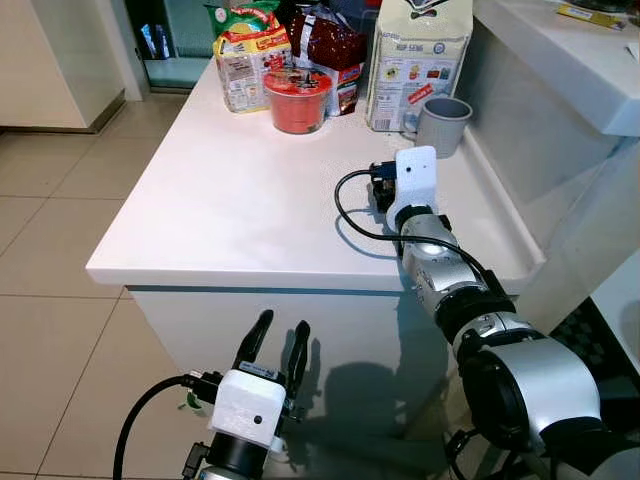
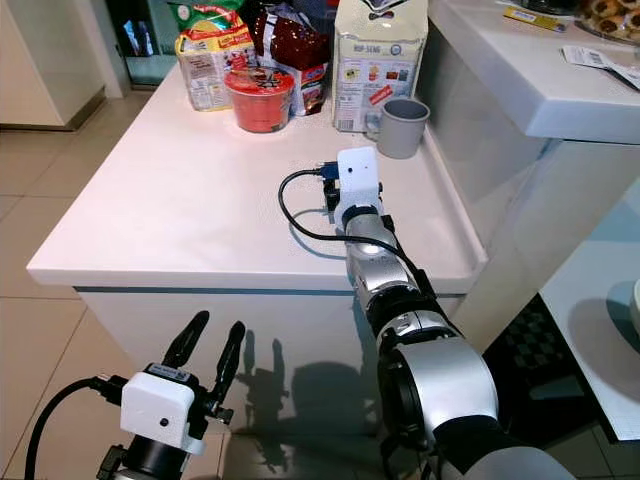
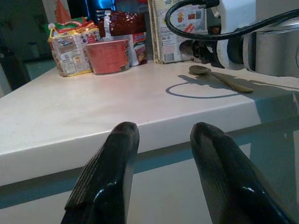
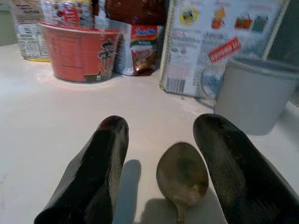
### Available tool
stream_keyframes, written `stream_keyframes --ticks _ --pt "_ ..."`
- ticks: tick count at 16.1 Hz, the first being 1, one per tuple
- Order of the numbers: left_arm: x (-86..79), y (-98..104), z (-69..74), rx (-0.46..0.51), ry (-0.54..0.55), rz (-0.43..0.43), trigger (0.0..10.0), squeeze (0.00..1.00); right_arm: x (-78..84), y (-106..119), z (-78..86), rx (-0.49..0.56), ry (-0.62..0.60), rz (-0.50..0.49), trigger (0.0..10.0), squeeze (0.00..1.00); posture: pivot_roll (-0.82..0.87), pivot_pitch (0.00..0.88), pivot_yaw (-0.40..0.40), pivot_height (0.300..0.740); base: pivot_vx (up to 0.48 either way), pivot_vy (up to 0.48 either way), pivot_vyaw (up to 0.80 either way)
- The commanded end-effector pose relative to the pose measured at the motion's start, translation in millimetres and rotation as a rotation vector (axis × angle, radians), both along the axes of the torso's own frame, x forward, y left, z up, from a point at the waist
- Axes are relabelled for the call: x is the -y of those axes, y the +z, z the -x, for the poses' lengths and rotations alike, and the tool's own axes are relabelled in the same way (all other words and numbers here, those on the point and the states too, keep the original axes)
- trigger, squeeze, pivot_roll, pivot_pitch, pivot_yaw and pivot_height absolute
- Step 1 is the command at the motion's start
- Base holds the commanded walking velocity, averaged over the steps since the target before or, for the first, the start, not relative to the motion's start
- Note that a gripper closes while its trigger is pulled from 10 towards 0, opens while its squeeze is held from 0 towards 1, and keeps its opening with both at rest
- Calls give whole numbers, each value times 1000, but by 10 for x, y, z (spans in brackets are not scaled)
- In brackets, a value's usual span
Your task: Setting the table
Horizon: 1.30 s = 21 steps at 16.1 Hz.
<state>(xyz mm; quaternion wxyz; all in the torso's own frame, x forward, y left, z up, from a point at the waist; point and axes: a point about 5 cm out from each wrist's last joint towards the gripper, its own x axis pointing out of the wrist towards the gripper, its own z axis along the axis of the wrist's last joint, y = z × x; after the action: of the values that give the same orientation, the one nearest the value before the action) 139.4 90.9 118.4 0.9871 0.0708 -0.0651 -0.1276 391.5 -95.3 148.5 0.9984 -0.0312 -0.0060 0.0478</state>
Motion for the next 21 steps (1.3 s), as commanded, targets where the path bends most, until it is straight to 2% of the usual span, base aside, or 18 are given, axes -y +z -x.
stream_keyframes --ticks 1,7,10,17,20,21 --pt "210 -20 81 -35 -68 35 10000 0 14 -68 3 -65 -25 -41 10000 0 235 0 -5 740 0 0 0" --pt "211 -36 106 -43 -64 29 10000 0 -10 -194 27 -173 -34 -40 10000 0 243 0 -11 740 0 0 0" --pt "226 -58 89 -46 -62 23 10000 0 20 -139 -22 -232 -59 -15 10000 0 241 0 -17 740 0 0 0" --pt "250 -75 59 -46 -72 16 10000 0 66 -420 85 -429 -109 -30 10000 0 239 0 -16 740 0 0 0" --pt "256 -68 51 -39 -69 16 10000 0 134 -416 90 -336 -118 89 10000 0 241 0 -18 740 0 0 0" --pt "261 -64 48 -37 -69 16 10000 0 127 -483 131 -331 -115 90 10000 0 239 0 -19 740 0 0 0"
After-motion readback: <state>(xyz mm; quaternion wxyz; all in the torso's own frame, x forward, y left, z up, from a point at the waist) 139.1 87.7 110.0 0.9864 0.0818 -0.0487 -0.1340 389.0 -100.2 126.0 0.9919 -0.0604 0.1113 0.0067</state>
